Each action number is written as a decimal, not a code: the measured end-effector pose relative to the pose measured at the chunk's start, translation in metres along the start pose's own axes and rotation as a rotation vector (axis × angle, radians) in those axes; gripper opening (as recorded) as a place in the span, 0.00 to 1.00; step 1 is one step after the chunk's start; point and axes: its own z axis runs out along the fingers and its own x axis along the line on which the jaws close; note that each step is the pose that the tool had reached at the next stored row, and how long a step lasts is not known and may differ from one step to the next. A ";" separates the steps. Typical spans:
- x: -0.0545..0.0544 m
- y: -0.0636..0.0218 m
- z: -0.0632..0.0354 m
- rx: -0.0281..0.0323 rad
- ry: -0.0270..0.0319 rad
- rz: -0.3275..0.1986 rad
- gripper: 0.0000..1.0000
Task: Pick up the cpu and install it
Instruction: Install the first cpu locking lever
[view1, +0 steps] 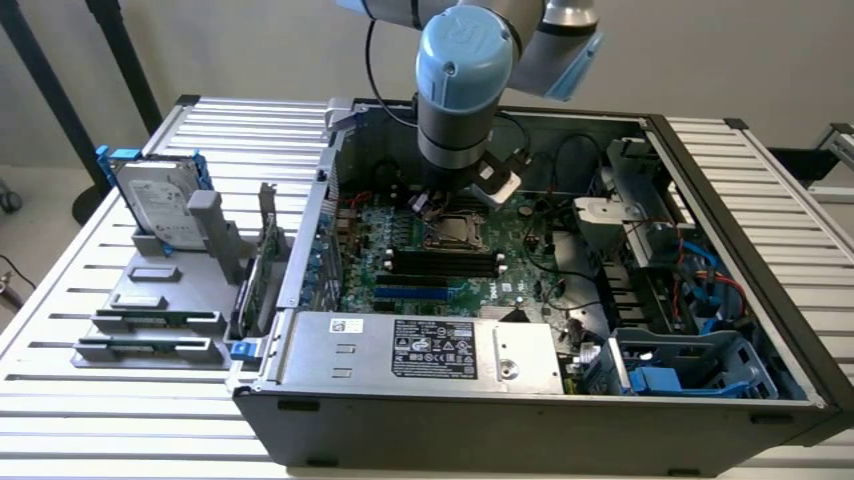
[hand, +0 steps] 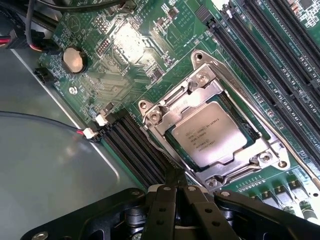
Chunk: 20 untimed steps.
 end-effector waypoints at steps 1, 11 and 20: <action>0.000 0.0005 0.0001 0.0001 -0.0001 0.000 0.11; 0.004 0.0052 0.0007 0.0022 -0.0017 -0.005 0.11; 0.009 0.0113 0.0013 0.0051 -0.0040 -0.011 0.11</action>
